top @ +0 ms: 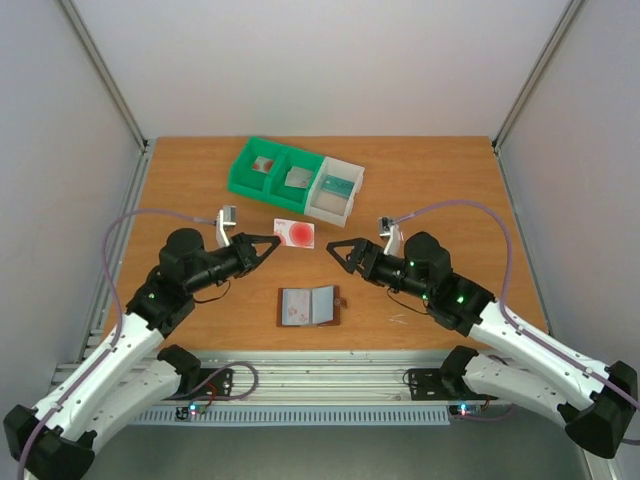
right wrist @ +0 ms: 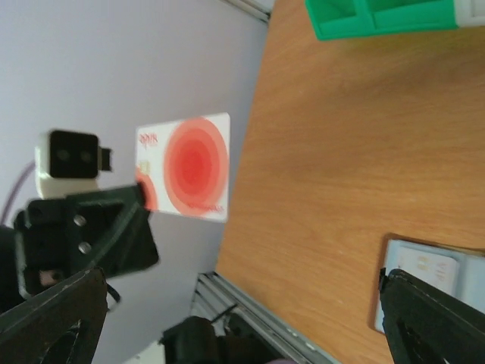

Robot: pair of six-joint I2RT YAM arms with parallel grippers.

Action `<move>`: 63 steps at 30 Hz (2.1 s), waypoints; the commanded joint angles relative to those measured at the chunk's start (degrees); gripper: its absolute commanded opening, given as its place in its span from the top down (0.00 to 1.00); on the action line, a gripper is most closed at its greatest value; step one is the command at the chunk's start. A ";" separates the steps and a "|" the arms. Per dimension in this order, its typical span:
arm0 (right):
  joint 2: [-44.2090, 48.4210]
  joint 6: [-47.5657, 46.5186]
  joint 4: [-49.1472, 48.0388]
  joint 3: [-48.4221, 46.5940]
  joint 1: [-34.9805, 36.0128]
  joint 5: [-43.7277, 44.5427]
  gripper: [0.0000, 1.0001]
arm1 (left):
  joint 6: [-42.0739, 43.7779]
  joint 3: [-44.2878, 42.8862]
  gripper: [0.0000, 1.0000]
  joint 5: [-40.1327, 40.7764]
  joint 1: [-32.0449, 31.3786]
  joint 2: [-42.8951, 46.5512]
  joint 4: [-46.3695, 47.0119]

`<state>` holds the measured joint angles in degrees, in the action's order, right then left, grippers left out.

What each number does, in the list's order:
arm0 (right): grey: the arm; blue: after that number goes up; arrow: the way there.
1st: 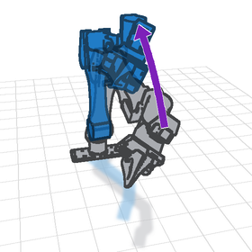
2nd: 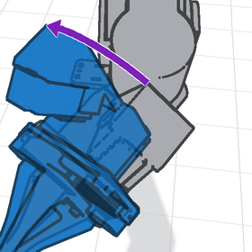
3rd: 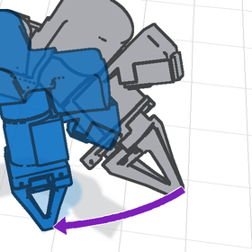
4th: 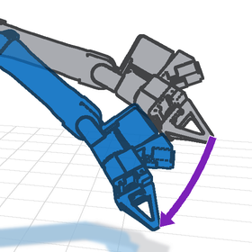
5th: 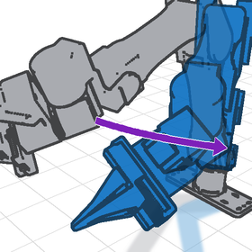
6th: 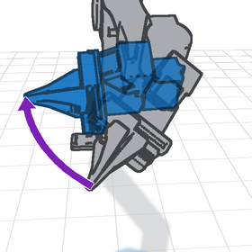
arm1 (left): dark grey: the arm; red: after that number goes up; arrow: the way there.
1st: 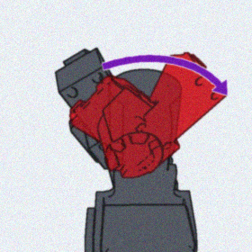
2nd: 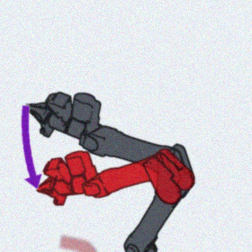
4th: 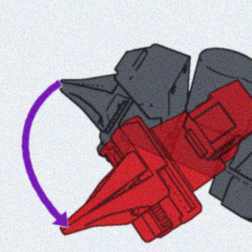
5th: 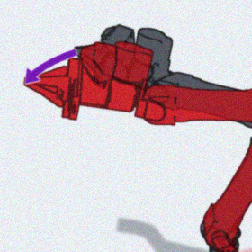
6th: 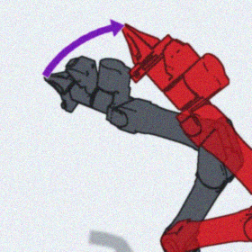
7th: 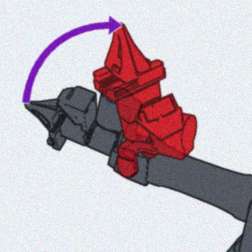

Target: Take the credit cards out of the card holder

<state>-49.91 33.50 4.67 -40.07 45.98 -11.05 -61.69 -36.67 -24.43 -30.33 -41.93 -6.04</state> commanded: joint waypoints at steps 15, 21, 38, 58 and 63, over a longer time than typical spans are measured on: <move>12.14 -10.86 19.29 -0.50 0.34 2.58 0.01 | 28.24 -21.70 1.00 -10.93 14.64 -15.98 -26.10; 15.49 -12.06 22.44 -0.48 0.33 4.47 0.02 | 31.84 -27.78 1.00 -12.56 21.53 -26.73 -27.11; 12.92 -12.79 23.38 -1.91 0.34 5.62 0.02 | 46.07 -51.94 1.00 -9.60 32.24 -57.33 -32.15; 3.79 -16.44 27.28 -9.45 0.34 8.22 0.02 | 49.70 -79.51 1.00 -7.11 32.18 -84.25 -32.24; 1.17 -18.43 29.04 -12.65 0.34 9.32 0.01 | 49.11 -82.34 1.00 -7.61 31.47 -87.59 -30.81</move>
<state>-47.24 17.91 31.68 -49.34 46.00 -3.86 -13.23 -115.61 -31.73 1.78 -126.96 -39.55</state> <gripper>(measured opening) 0.986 0.009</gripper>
